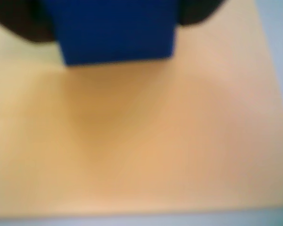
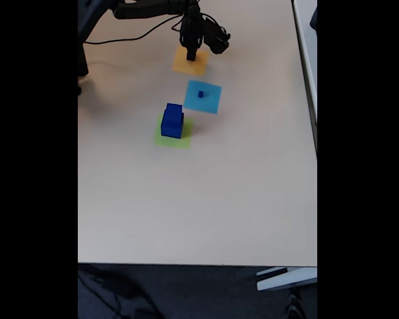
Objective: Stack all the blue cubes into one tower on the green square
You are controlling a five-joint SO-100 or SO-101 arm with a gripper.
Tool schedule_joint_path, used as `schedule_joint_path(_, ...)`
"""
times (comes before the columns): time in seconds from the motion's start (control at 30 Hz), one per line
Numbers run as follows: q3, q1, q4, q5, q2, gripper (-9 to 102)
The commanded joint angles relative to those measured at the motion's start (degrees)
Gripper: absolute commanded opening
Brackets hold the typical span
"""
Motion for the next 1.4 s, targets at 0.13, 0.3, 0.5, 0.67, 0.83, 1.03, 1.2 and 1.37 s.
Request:
schedule_joint_path(0.13, -4.2, 0.8, 1.2, -1.3, 1.0, 0)
schedule_joint_path(0.3, -5.1, 2.2, 0.6, -5.3, 3.1, 0)
schedule_joint_path(0.5, -5.1, 4.3, 1.6, -9.9, 7.7, 0)
schedule_joint_path(0.67, -4.5, 6.6, 4.0, -13.6, 12.2, 0)
schedule_joint_path(0.83, -4.7, 8.4, 7.3, -16.4, 17.0, 0)
schedule_joint_path(1.03, -1.2, 11.7, 8.9, -20.7, 23.9, 0)
schedule_joint_path(1.2, 2.9, 16.1, 9.2, -25.9, 29.4, 0)
schedule_joint_path(1.37, 6.0, 20.3, 10.8, -29.3, 33.0, 0)
